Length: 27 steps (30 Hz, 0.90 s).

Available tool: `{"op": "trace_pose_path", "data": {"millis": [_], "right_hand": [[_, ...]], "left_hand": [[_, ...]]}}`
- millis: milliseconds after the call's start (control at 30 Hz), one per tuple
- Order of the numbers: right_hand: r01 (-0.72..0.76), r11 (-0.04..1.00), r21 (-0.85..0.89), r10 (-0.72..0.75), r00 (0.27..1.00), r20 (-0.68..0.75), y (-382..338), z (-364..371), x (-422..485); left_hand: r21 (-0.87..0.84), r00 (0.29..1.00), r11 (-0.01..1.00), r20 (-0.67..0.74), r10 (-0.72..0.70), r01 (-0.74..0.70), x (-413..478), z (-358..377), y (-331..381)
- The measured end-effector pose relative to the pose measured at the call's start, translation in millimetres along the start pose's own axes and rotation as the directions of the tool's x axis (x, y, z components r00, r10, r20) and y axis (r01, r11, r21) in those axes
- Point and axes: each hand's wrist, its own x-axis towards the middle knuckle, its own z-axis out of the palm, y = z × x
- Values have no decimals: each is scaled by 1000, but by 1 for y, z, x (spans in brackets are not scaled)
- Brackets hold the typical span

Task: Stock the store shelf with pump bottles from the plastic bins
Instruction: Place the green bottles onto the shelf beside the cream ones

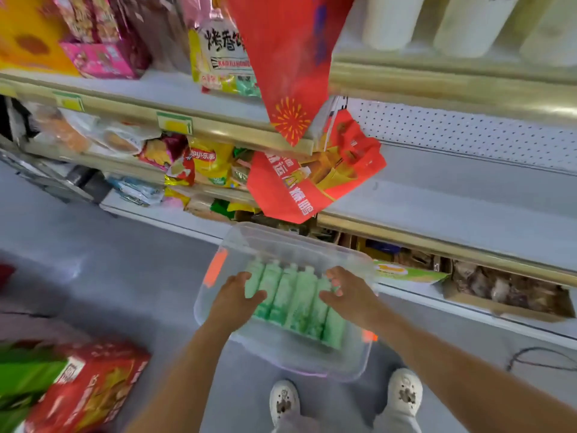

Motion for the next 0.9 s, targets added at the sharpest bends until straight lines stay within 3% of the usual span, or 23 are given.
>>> {"op": "trace_pose_path", "data": {"millis": [133, 300, 567, 767, 900], "right_hand": [[-337, 934, 118, 321, 937, 140, 12, 69, 35], [-538, 829, 152, 516, 841, 161, 29, 130, 63], [-608, 749, 263, 636, 771, -29, 36, 182, 113], [-653, 753, 76, 657, 741, -139, 32, 198, 126], [-688, 726, 10, 678, 712, -184, 44, 188, 123]], "left_hand": [[-24, 986, 994, 129, -105, 109, 38, 18, -53], [-41, 963, 979, 195, -186, 198, 85, 49, -89], [31, 947, 957, 140, -290, 288, 144, 104, -107], [241, 927, 912, 98, -363, 332, 154, 124, -106], [137, 885, 905, 193, -423, 402, 159, 130, -107]]}}
